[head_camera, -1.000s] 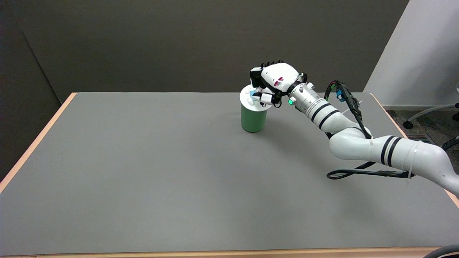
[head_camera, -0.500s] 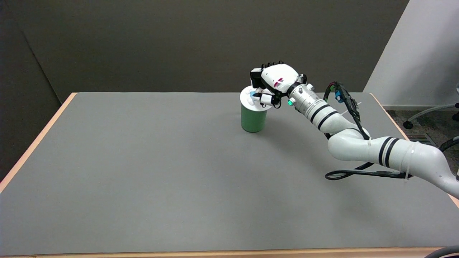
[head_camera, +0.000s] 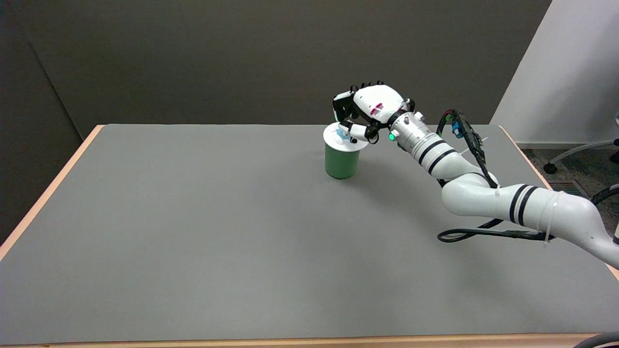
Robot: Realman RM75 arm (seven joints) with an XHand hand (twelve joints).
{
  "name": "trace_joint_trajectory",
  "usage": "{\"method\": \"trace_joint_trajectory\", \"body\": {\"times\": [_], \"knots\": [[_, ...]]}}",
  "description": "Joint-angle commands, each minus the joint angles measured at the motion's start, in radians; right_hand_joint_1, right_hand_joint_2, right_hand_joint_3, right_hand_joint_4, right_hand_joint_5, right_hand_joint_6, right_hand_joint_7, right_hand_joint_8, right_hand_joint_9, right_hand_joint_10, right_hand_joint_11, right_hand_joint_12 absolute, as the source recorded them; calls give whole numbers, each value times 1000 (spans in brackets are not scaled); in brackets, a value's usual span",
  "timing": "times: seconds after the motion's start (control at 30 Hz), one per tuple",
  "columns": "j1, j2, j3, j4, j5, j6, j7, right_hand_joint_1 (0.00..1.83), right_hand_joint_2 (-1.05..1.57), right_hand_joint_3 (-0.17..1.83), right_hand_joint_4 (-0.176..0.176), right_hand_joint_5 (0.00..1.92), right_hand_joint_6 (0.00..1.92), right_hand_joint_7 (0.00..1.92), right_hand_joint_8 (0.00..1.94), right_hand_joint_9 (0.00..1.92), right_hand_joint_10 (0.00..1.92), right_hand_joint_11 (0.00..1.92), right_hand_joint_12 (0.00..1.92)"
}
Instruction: Place the white cup lid onto the cup.
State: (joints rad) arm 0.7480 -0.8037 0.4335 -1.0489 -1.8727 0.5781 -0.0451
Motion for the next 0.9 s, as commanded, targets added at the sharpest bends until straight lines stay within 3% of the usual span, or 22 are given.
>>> {"method": "trace_joint_trajectory", "body": {"times": [0.03, 0.07, 0.13, 0.2, 0.33, 0.47, 0.73, 0.9], "knots": [[-5, 9, 11, -17, -4, 4, 33, 856, 788, 864, 176, 793, 241, 964, 260, 1024, 345, 583, 1459], [-7, 12, 20, -23, -4, 8, 29, 813, 746, 964, 176, 723, 211, 928, 247, 991, 355, 561, 1480], [-18, 16, 46, -34, -4, 14, 26, 757, 746, 979, 170, 595, 165, 842, 217, 954, 327, 530, 1471], [-35, 23, 91, -50, -5, 16, 23, 737, 663, 1002, 121, 410, 159, 742, 213, 908, 297, 525, 1420], [-57, 37, 165, -73, -5, 16, 23, 660, 603, 1060, 90, 316, 140, 609, 178, 841, 285, 632, 1180], [-72, 61, 215, -92, -5, 14, 18, 622, 569, 1074, 78, 280, 149, 530, 173, 799, 261, 826, 792], [-204, 124, 382, -128, 5, -6, -97, 575, 644, 1053, 149, 479, 184, 613, 183, 817, 264, 867, 713], [-349, 138, 571, -133, 93, 3, -100, 608, 697, 1038, 160, 559, 192, 683, 185, 867, 275, 864, 813]]}}
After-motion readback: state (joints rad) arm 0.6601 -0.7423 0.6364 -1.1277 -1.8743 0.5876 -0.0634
